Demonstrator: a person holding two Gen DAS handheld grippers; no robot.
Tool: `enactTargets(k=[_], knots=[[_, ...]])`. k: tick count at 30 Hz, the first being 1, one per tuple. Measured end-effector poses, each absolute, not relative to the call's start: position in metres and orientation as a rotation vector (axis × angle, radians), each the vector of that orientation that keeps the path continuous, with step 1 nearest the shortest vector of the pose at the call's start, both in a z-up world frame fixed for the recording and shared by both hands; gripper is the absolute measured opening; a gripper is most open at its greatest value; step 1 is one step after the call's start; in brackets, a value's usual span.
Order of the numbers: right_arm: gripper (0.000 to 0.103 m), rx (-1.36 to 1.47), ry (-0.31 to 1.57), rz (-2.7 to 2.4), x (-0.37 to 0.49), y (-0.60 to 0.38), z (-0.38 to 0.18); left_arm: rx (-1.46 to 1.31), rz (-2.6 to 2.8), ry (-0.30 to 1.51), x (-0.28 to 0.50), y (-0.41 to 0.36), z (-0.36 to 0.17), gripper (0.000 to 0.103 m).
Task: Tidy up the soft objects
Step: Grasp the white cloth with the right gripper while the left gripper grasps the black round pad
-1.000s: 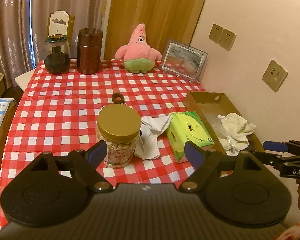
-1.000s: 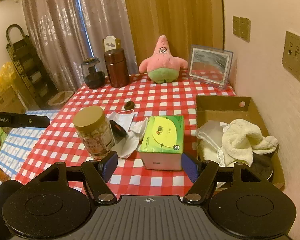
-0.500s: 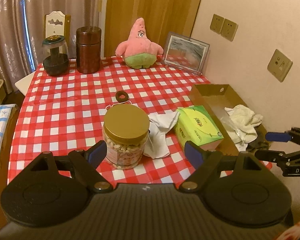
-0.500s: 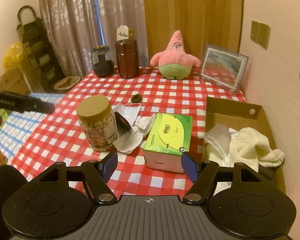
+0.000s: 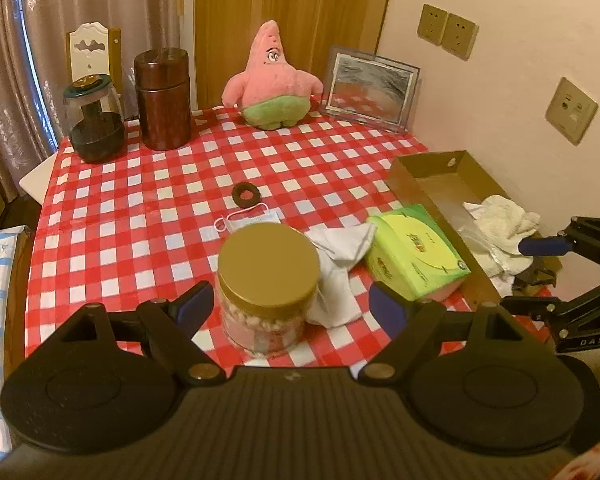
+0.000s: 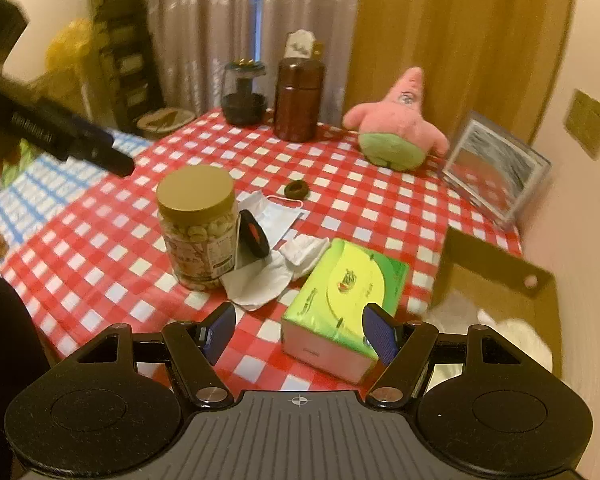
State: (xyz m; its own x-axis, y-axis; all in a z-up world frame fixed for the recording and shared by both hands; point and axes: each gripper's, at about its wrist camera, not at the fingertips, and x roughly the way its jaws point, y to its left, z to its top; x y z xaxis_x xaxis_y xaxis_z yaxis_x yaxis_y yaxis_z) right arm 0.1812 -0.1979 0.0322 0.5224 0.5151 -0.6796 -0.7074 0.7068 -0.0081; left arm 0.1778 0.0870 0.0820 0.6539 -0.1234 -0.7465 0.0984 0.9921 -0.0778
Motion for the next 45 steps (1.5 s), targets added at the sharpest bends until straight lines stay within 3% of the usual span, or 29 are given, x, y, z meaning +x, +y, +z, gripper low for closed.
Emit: enactTargets(k=[21,40,42,45], knots=[[0.07,-0.632,0.783,1.077,0.304,-0.106,-0.029,-0.024,-0.148,0.926,0.305,0.148,0.051,0.083],[0.07,-0.938,0.929,1.12,0.353,-0.038,-0.112,-0.088,-0.142,0.973,0.355,0.188,-0.006,0.083],[0.061,-0.952,0.93,1.12,0.355,-0.037,-0.115,-0.093,-0.141,0.979,0.357,0.19,-0.011,0.083],[0.038,-0.941,0.934,1.119,0.357,-0.038,-0.115,-0.101,-0.139,0.989,0.36,0.192,-0.017,0.083]])
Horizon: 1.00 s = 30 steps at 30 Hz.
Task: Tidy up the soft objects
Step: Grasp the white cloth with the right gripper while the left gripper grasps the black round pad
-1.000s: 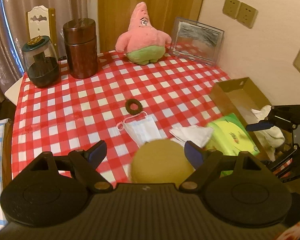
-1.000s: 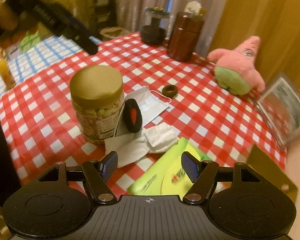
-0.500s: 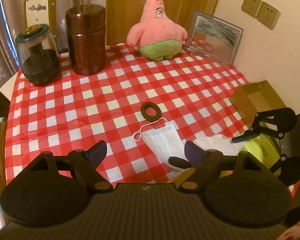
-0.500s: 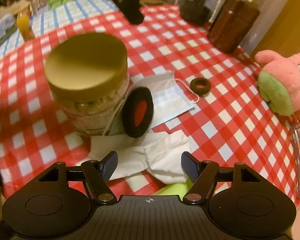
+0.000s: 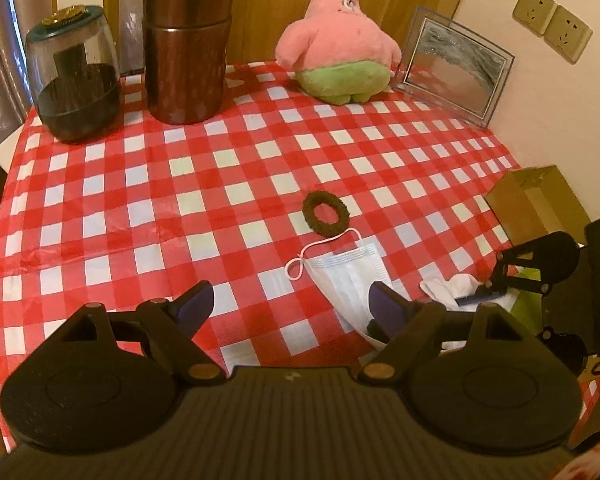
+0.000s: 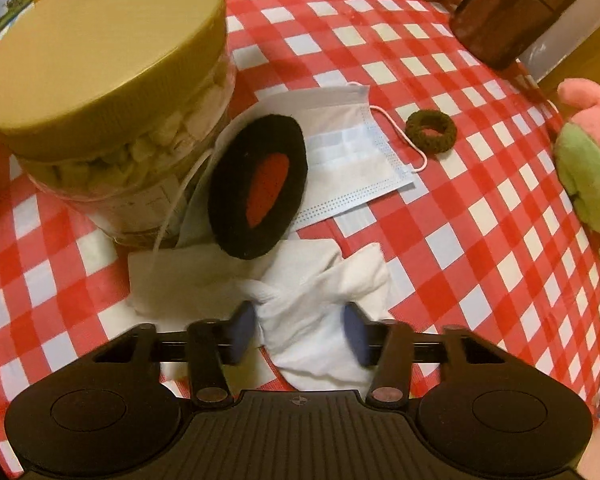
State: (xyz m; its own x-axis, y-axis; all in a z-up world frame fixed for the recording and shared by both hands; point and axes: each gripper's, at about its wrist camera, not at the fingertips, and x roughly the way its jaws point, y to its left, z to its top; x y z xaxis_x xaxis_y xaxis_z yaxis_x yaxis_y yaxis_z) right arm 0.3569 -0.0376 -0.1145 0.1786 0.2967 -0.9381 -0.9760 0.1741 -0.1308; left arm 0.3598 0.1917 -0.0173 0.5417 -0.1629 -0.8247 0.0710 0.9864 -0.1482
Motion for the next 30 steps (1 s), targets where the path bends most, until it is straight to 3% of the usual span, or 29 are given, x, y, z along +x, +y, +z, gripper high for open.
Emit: enactTargets(k=[2,5,17,21,25,30], knots=[[0.02,-0.937,0.919,1.101,0.358,-0.039,-0.112,-0.108,-0.14,0.997,0.362,0.192,-0.021,0.083],[0.016,-0.874,0.897,1.074,0.363,-0.044,-0.104,-0.118,-0.141,1.008,0.367,0.192,-0.025,0.083],[0.014,-0.603,0.75,0.861,0.403,-0.062,-0.063,-0.17,-0.172,1.084,0.402,0.18,-0.049,0.078],[0.014,-0.546,0.728,0.807,0.412,-0.068,-0.055,-0.129,-0.184,1.104,0.418,0.169,-0.057,0.072],[0.014,-0.499,0.728,0.779,0.422,-0.076,-0.05,-0.06,-0.268,1.129,0.434,0.153,-0.062,0.059],[0.014,-0.466,0.727,0.754,0.427,-0.088,-0.048,0.033,-0.426,1.196,0.445,0.128,-0.073,0.055]])
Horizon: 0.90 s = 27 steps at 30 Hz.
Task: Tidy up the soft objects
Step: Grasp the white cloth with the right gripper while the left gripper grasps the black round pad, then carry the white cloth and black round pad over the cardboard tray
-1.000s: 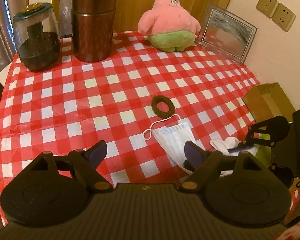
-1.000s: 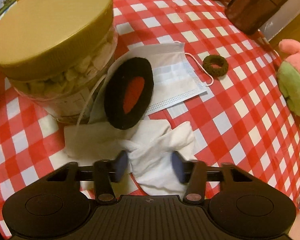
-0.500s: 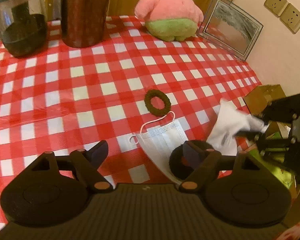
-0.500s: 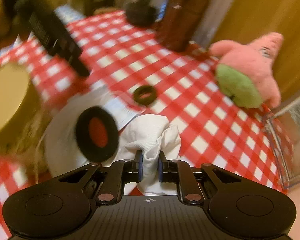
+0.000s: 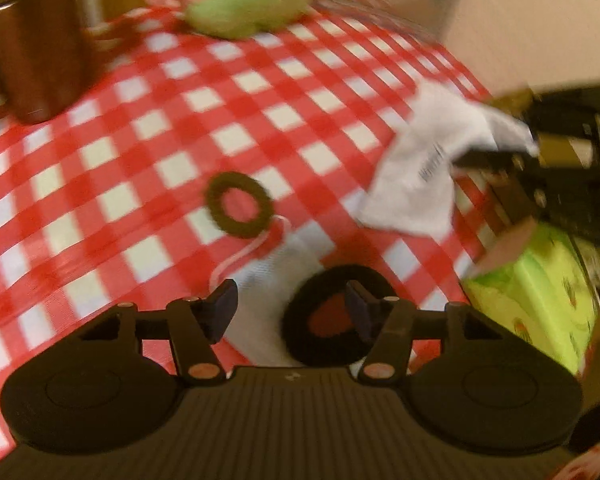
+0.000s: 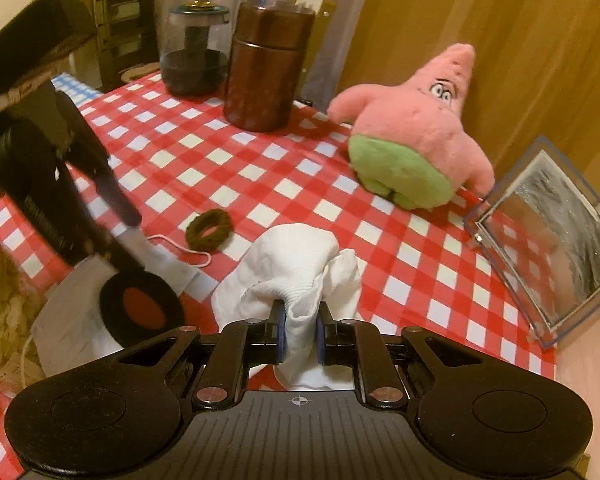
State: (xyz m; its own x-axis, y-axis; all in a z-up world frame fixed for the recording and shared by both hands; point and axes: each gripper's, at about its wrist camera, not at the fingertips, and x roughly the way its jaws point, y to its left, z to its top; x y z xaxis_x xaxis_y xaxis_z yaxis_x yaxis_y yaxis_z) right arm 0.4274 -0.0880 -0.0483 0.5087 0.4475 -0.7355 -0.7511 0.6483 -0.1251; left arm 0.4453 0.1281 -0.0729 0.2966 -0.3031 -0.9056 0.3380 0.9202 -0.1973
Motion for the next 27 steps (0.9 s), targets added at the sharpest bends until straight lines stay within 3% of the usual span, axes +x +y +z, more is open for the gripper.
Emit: enactTargets(k=[2,8,12,27], knots=[[0.014,-0.456,0.73,0.748,0.428,-0.09,-0.049,0.062,-0.468,1.233,0.45,0.12,-0.08,0.054],[0.014,-0.453,0.735,0.742,0.429,-0.093,-0.053,0.131,-0.494,1.309,0.457,0.108,-0.096,0.038],[0.014,-0.435,0.739,0.731,0.429,-0.095,-0.055,0.155,-0.496,1.332,0.458,0.105,-0.1,0.015],[0.014,-0.338,0.718,0.675,0.409,-0.114,-0.009,0.02,-0.346,1.151,0.445,0.127,-0.026,0.006]])
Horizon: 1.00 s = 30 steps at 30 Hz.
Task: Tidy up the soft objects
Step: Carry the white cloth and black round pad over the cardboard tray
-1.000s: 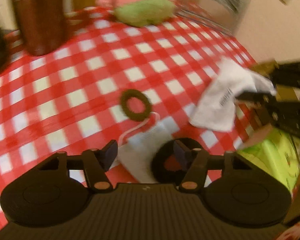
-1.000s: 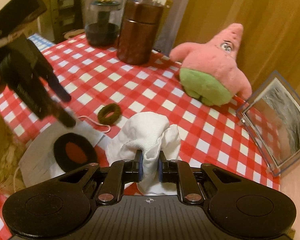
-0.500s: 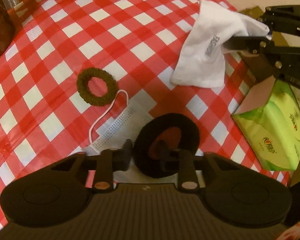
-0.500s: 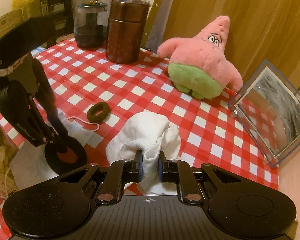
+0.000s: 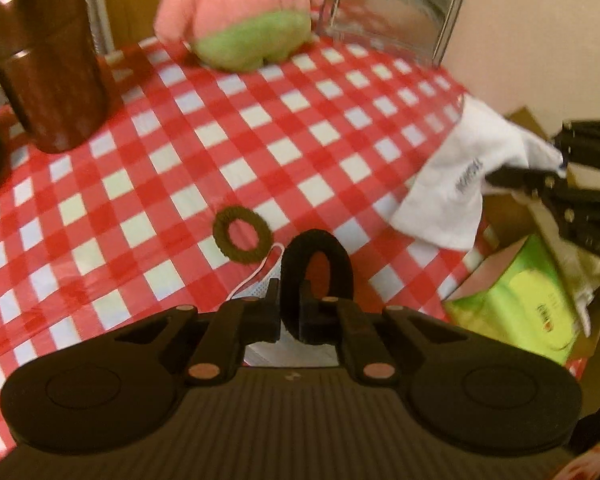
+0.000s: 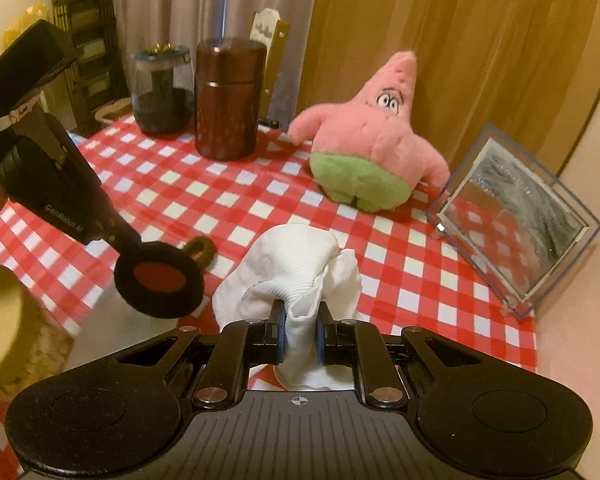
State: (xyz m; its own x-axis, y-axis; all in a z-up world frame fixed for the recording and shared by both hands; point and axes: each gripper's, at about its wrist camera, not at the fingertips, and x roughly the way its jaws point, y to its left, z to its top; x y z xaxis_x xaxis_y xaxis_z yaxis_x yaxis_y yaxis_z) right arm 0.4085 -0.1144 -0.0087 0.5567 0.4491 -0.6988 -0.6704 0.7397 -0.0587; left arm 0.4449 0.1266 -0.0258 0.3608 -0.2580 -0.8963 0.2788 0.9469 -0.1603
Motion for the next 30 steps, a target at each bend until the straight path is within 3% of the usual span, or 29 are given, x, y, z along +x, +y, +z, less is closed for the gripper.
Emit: enactTargets(k=[30], knots=[[0.014,-0.156,0.682,0.559,0.267,-0.222,0.092,-0.342,-0.243,0.888,0.282,0.055,0.092,0.006]])
